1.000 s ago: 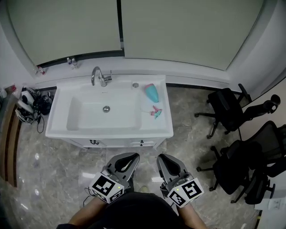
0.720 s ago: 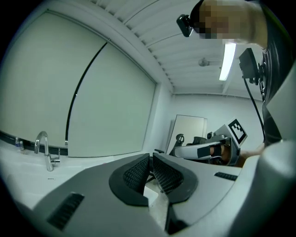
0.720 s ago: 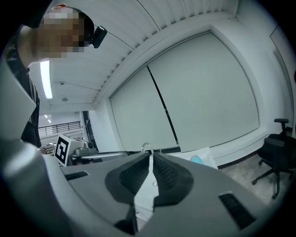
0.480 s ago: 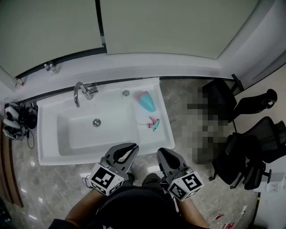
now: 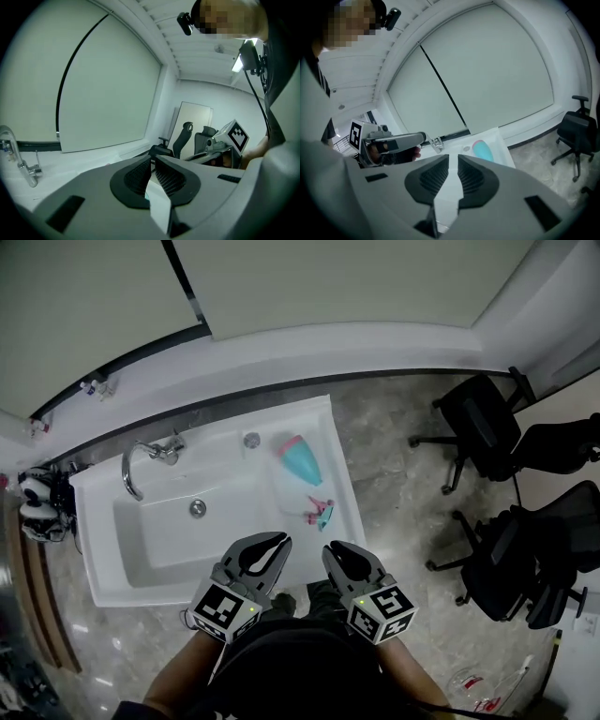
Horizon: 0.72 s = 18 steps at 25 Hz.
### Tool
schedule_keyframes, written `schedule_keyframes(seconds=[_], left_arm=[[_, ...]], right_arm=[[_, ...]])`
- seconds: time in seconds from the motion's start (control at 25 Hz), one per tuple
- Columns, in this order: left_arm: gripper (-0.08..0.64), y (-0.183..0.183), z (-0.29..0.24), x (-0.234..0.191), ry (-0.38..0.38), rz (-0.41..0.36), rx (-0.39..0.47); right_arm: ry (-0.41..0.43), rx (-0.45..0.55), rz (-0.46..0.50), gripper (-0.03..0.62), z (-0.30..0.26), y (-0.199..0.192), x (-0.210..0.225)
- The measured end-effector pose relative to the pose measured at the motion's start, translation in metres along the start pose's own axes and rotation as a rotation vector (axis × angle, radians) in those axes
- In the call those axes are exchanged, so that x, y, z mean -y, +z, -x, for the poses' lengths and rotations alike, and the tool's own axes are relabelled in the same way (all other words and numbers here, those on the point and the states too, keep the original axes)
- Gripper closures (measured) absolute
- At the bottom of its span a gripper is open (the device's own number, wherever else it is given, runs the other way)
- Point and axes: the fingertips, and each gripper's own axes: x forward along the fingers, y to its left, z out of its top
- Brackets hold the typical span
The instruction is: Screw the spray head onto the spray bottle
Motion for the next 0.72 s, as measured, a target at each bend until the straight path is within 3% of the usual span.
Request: schedule_keyframes(seconds=[0.2, 0.4, 0.6, 0.72], left_arm=[[0.552, -0.003, -0.063, -0.025, -0.003, -0.054, -0.094], [0.513, -0.018, -0.108, -0.048, -0.065, -0.114, -0.188], [0.44, -0.042, -0.149, -0.086, -0.113, -0.301, -0.307], [0.381, -0.061, -0.171, -0.108, -0.159, -0.503, -0.424]], right_arm=[[0.01, -0.096, -0.068, 0.552, -0.031, -0.01, 0.058], [0.003, -0.131, -0.13, 0.552, -0.048, -0.02, 0.082], [-0.032, -0.146, -0.181, 0.552, -0.06, -0.034, 0.098], [-0.056, -0.177, -0.21, 0.552, -0.068, -0.051, 0.106]])
